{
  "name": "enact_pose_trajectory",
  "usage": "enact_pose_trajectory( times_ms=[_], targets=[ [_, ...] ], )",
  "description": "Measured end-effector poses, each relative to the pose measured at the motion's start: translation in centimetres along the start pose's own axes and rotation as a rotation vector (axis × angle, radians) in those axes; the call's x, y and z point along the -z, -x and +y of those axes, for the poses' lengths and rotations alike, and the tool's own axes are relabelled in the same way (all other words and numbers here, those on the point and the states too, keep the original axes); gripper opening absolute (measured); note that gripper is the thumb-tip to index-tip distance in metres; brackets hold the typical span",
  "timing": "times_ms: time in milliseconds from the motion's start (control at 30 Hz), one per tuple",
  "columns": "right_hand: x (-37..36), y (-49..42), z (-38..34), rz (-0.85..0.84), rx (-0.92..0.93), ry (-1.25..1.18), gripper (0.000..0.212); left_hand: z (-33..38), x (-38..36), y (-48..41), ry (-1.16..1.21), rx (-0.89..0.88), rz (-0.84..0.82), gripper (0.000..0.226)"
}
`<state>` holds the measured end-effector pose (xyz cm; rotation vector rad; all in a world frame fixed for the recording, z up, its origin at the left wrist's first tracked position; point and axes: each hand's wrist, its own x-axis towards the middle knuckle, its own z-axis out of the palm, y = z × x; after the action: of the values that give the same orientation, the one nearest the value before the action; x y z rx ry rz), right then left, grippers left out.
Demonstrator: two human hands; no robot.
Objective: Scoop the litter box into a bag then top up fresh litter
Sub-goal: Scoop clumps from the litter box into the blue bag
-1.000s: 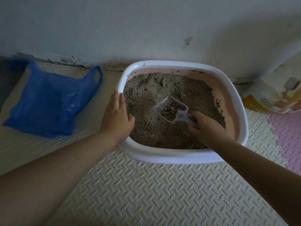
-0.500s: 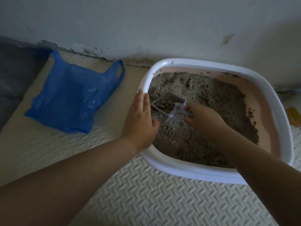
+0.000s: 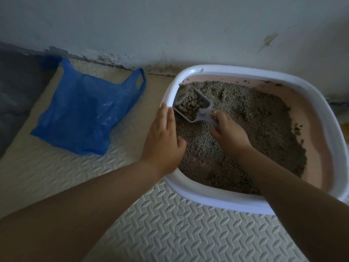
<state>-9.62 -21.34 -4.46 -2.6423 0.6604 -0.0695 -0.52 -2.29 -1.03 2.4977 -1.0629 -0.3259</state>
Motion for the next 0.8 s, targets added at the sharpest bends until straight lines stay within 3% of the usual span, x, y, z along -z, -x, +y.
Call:
enact_pose_trajectory(
  times_ms=[233,500,800],
  targets=[
    [2.3,4.8,0.3,0.128,-0.12,-0.2,0.03,0.1,0.4,0.0,-0.015,0.004,-0.026,0.072],
    [6.5,8.6,0.5,0.216,-0.092,-0.166,0.03,0.4,0.7,0.1,-0.06,0.022,-0.046,0.073],
    [7.6,10.8,1.8,0.225,-0.204,-0.199,0.021,0.7,0.9,0.2,-0.093,0.029,-0.037,0.073]
  ],
)
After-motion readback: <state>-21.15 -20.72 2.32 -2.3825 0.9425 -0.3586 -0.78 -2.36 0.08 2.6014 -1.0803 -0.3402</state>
